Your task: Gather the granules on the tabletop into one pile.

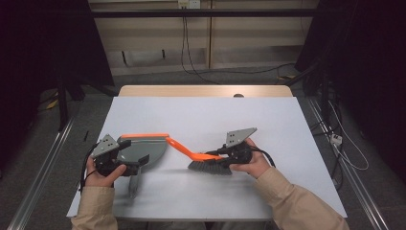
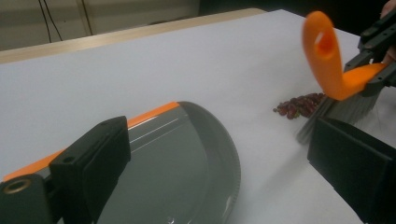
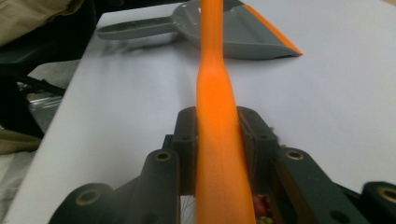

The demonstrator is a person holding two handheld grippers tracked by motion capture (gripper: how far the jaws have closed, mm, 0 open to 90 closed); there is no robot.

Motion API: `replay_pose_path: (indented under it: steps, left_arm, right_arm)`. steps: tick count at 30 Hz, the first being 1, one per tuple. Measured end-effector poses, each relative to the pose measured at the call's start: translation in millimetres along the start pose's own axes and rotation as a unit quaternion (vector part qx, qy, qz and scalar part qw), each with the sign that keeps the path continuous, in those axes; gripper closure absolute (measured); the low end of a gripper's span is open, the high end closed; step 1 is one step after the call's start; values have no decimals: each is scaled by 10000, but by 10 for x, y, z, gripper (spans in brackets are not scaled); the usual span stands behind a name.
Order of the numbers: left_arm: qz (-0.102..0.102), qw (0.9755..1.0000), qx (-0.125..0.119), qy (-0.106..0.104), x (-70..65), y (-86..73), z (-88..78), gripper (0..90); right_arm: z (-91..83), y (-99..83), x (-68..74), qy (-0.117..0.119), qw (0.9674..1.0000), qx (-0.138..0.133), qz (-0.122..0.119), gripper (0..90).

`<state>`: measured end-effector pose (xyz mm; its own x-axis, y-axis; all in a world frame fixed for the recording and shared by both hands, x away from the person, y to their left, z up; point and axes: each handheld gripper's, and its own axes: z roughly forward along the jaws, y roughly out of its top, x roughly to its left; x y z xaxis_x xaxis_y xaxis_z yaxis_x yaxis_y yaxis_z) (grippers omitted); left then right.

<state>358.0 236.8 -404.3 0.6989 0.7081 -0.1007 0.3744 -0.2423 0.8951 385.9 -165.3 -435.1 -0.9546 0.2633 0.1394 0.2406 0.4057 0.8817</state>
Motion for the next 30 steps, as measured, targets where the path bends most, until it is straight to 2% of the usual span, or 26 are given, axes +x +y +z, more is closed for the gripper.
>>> replay_pose_path:
  steps: [3,10,12,13,15,18,20,23,25,26,28,30]
  left_arm:
    - [-19,10000,-2,-2,3,-4,3,59]
    - [18,10000,27,-26,-5,-2,14,59]
    - [2,10000,8,-16,-6,-2,9,59]
    - [-1,10000,11,-14,-3,-3,8,59]
    - [4,10000,23,-13,-2,-4,8,59]
    - [1,10000,7,-23,-6,-2,9,59]
    - [5,10000,2,-27,-6,-1,8,59]
    - [-7,10000,-7,-50,-12,-1,7,59]
    - [-12,10000,-16,-66,-11,1,2,59]
    - [-14,10000,-25,-72,-7,2,-3,59]
    - [-60,9999,-70,-78,1,2,-9,59]
    - [-93,9998,-107,-108,6,4,-10,59]
  right_arm:
    - [14,-8,-86,14,10000,-58,67,714]
    - [73,52,-189,-126,9999,-47,-41,714]
    - [86,61,-209,-74,9999,-67,-47,714]
    - [90,64,-213,-139,9999,-75,-24,714]
    - [91,57,-226,-103,9998,-149,44,715]
    - [79,67,-226,-97,9989,-364,274,714]
    - [40,107,-202,-159,9979,-520,365,714]
    - [-66,171,-159,-580,9954,-600,460,714]
    - [-168,177,-139,-988,9911,-651,612,714]
    - [-224,165,-138,-1147,9877,-730,769,714]
    - [-329,139,-111,-1709,9783,-740,905,714]
    - [-412,102,-67,-2237,9663,-698,1062,714]
